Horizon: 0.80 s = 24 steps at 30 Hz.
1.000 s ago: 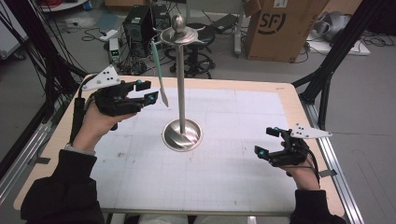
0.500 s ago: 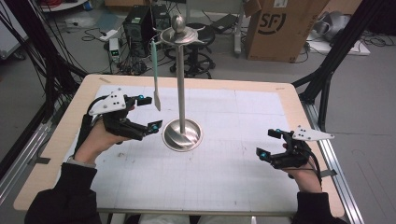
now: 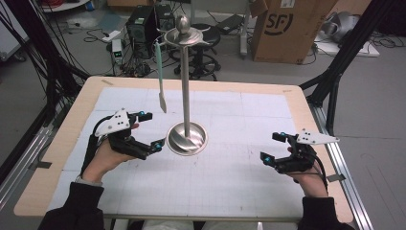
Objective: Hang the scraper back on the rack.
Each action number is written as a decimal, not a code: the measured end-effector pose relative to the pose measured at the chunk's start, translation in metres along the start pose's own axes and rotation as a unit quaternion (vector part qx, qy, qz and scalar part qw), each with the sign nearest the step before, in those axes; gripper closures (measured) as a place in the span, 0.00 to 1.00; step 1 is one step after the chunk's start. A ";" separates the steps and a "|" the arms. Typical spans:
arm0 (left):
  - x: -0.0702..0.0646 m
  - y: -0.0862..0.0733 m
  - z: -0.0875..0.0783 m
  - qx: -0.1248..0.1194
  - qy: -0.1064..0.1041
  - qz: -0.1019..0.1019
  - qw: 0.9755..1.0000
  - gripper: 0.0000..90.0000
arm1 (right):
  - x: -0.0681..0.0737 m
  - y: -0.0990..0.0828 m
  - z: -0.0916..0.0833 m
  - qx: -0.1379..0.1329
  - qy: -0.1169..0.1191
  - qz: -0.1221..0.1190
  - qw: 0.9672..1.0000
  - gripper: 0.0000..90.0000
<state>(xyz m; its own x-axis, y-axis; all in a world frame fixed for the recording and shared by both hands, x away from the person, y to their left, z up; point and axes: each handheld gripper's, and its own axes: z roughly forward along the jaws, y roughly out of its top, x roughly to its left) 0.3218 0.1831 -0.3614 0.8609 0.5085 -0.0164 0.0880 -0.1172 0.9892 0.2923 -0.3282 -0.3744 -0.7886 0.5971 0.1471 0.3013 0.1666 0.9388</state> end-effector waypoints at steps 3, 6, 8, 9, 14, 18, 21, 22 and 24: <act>0.005 -0.010 -0.003 0.008 0.018 -0.011 1.000 0.02 | 0.002 0.001 -0.002 -0.006 -0.003 -0.002 1.000 0.03; 0.011 -0.019 -0.008 0.015 0.030 -0.022 0.999 0.02 | 0.002 0.003 -0.002 -0.014 -0.003 -0.006 1.000 0.03; 0.015 -0.023 -0.011 0.022 0.048 -0.022 0.998 0.02 | 0.002 0.003 0.000 -0.016 -0.002 -0.009 1.000 0.03; 0.016 -0.025 -0.014 0.018 0.053 -0.025 0.998 0.02 | 0.002 0.003 0.000 -0.016 -0.001 -0.009 1.000 0.03; 0.022 -0.031 -0.025 0.004 0.070 -0.040 0.997 0.02 | 0.001 0.003 0.002 -0.017 -0.002 -0.014 1.000 0.03; 0.024 -0.034 -0.031 0.016 0.089 -0.039 0.995 0.02 | -0.001 0.002 0.001 -0.024 -0.008 -0.014 1.000 0.03; 0.024 -0.033 -0.035 0.017 0.095 -0.034 0.995 0.02 | -0.002 0.001 -0.001 -0.031 -0.015 -0.010 0.999 0.03; 0.024 -0.033 -0.036 0.017 0.098 -0.031 0.995 0.02 | -0.003 0.001 -0.003 -0.035 -0.018 -0.007 0.999 0.03; 0.024 -0.033 -0.039 0.018 0.102 -0.034 0.994 0.02 | -0.005 -0.001 -0.005 -0.043 -0.027 -0.003 0.999 0.03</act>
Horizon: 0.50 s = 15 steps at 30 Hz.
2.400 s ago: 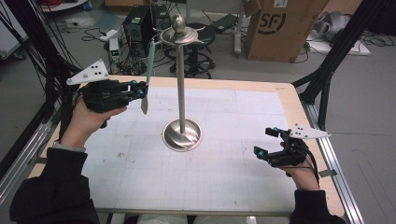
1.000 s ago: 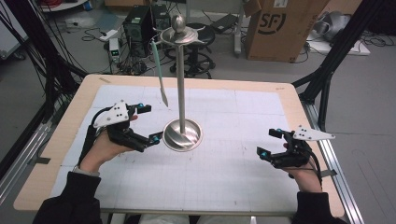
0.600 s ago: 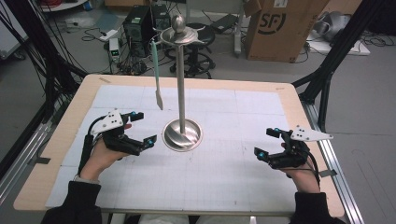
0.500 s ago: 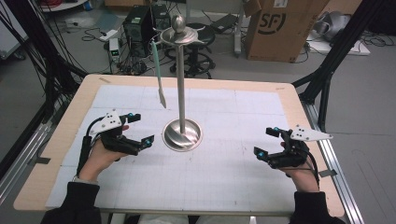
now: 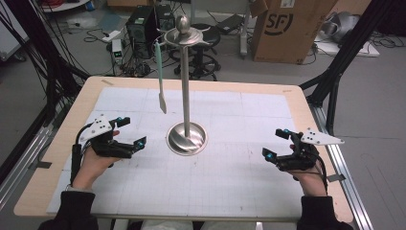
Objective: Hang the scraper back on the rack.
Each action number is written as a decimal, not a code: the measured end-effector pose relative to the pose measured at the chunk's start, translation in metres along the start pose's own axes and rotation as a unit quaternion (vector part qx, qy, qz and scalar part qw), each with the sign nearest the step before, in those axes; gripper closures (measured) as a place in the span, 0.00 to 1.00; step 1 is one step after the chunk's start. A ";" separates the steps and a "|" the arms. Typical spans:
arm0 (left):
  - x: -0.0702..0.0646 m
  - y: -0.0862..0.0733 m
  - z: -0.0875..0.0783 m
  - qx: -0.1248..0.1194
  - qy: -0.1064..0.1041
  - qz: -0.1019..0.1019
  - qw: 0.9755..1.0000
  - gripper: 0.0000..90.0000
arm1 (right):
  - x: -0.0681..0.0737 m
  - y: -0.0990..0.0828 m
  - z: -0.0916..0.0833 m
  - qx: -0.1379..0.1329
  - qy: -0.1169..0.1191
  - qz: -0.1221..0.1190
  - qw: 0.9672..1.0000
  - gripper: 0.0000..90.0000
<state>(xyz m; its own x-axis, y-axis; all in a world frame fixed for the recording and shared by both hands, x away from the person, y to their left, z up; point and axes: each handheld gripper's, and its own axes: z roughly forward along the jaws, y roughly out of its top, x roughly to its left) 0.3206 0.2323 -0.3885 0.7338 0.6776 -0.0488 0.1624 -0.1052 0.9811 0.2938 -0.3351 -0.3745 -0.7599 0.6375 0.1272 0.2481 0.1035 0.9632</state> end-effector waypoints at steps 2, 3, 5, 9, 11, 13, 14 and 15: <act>0.000 0.001 -0.002 0.002 0.001 0.000 1.000 0.02 | -0.002 -0.002 -0.002 -0.007 -0.010 0.007 1.000 0.03; 0.000 0.001 -0.002 -0.001 0.002 -0.001 1.000 0.02 | -0.003 -0.003 -0.003 -0.012 -0.013 0.011 1.000 0.03; -0.001 0.002 -0.003 -0.005 -0.001 0.001 1.000 0.02 | -0.006 -0.005 -0.004 -0.022 -0.024 0.015 0.999 0.03; 0.000 0.003 -0.006 -0.009 0.002 -0.002 1.000 0.02 | -0.007 -0.008 -0.004 -0.036 -0.040 0.017 0.998 0.03; 0.000 0.003 -0.007 -0.011 0.003 -0.004 1.000 0.02 | -0.007 -0.009 -0.004 -0.043 -0.045 0.018 0.998 0.03; 0.001 0.004 -0.007 -0.011 0.004 -0.004 1.000 0.02 | -0.006 -0.010 -0.003 -0.041 -0.046 0.018 0.998 0.03; 0.001 0.004 -0.007 -0.010 0.004 -0.005 1.000 0.02 | -0.006 -0.010 -0.002 -0.039 -0.046 0.016 0.998 0.03; 0.001 0.003 -0.007 -0.008 0.005 -0.006 1.000 0.02 | -0.006 -0.010 -0.002 -0.040 -0.045 0.014 0.998 0.03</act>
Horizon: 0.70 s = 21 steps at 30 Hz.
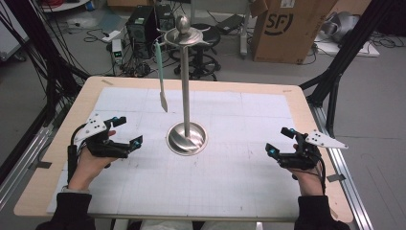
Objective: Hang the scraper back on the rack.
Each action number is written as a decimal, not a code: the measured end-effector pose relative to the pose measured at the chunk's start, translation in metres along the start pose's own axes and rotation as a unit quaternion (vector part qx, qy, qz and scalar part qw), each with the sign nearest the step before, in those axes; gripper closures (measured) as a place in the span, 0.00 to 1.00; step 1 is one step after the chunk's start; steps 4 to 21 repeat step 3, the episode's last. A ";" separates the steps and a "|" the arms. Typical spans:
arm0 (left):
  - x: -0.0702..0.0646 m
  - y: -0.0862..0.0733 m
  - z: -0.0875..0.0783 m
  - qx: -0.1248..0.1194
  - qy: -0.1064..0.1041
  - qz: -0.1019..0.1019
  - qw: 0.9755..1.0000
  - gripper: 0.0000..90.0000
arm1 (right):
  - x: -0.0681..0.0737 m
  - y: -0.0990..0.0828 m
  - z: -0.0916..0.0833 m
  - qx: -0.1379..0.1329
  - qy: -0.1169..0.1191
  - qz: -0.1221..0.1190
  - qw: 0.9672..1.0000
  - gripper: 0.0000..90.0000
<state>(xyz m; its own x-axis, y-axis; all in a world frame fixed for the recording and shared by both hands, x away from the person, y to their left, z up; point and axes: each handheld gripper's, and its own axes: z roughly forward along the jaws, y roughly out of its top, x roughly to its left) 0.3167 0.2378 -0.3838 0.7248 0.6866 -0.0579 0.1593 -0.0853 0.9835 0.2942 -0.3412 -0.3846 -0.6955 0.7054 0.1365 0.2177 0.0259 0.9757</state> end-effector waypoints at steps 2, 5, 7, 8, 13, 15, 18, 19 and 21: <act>0.000 0.000 0.000 0.002 -0.002 -0.001 1.000 0.02 | 0.000 0.000 0.000 -0.002 0.002 -0.001 1.000 0.03; -0.001 0.000 0.000 0.004 -0.002 0.000 1.000 0.02 | 0.000 0.000 0.000 -0.003 0.002 0.000 1.000 0.03; -0.001 0.000 0.000 0.004 -0.002 0.000 1.000 0.02 | 0.000 0.000 0.000 -0.003 0.002 0.000 1.000 0.03; -0.001 0.000 0.000 0.004 -0.002 0.000 1.000 0.02 | 0.000 0.000 0.000 -0.003 0.002 0.000 1.000 0.03; -0.001 0.000 0.000 0.004 -0.002 0.000 1.000 0.02 | 0.000 0.000 0.000 -0.003 0.002 0.000 1.000 0.03; -0.001 0.000 0.000 0.004 -0.002 0.000 1.000 0.02 | 0.000 0.000 0.000 -0.003 0.002 0.000 1.000 0.03; -0.001 0.000 0.000 0.004 -0.002 0.000 1.000 0.02 | 0.000 0.000 0.000 -0.003 0.002 0.000 1.000 0.03; -0.001 0.000 0.000 0.004 -0.002 0.000 1.000 0.02 | 0.000 0.000 0.000 -0.003 0.002 0.000 1.000 0.03; -0.001 0.000 0.000 0.004 -0.002 0.000 1.000 0.02 | 0.000 0.000 0.000 -0.003 0.002 0.000 1.000 0.03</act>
